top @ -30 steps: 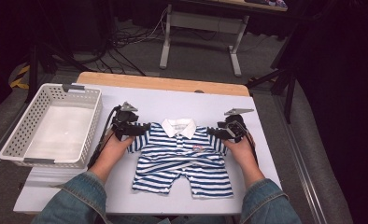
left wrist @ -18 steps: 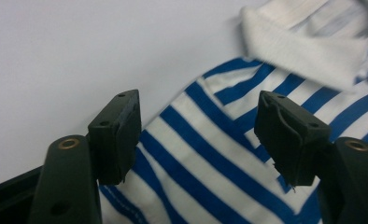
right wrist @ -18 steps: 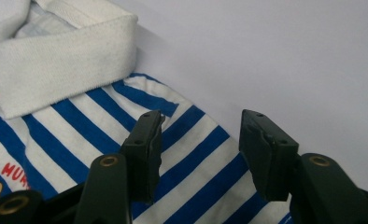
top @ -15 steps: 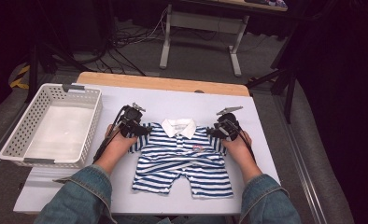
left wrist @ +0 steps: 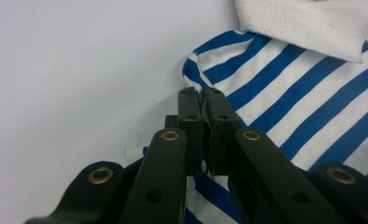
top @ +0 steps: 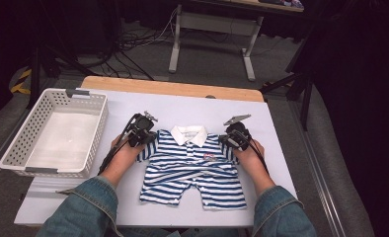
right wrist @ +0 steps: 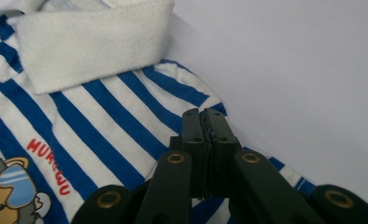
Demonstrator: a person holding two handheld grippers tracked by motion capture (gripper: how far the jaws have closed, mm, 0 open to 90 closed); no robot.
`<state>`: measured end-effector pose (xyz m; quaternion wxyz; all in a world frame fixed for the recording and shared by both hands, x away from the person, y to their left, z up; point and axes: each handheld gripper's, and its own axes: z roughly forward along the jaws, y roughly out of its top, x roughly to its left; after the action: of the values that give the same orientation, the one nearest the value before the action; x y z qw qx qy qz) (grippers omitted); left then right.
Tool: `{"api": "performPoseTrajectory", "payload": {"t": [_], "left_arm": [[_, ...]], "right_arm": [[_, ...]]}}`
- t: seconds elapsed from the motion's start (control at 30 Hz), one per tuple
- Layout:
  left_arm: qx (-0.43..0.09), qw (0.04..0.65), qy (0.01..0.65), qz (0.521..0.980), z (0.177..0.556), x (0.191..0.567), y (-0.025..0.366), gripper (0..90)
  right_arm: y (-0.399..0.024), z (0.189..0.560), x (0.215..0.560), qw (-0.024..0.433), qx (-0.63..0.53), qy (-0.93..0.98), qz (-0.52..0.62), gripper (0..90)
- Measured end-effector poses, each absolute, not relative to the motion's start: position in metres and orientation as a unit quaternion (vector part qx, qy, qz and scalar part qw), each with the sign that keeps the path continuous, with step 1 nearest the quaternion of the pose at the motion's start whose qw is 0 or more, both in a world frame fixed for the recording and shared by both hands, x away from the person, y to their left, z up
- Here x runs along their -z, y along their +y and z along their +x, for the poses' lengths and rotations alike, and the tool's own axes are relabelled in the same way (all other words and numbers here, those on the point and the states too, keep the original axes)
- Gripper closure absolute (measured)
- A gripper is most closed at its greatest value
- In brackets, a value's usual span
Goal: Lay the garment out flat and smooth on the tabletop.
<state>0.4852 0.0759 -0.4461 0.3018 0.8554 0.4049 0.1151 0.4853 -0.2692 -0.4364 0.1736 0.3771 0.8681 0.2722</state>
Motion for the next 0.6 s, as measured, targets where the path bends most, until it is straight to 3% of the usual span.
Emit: {"api": "performPoseTrajectory", "payload": {"t": [0.6], "left_arm": [[-0.145,0.389,0.387,0.824,0.467,0.41,0.083,86.6]], "right_arm": [[-0.286,0.466,0.399,0.191,-0.362,0.828,0.383,89.2]]}}
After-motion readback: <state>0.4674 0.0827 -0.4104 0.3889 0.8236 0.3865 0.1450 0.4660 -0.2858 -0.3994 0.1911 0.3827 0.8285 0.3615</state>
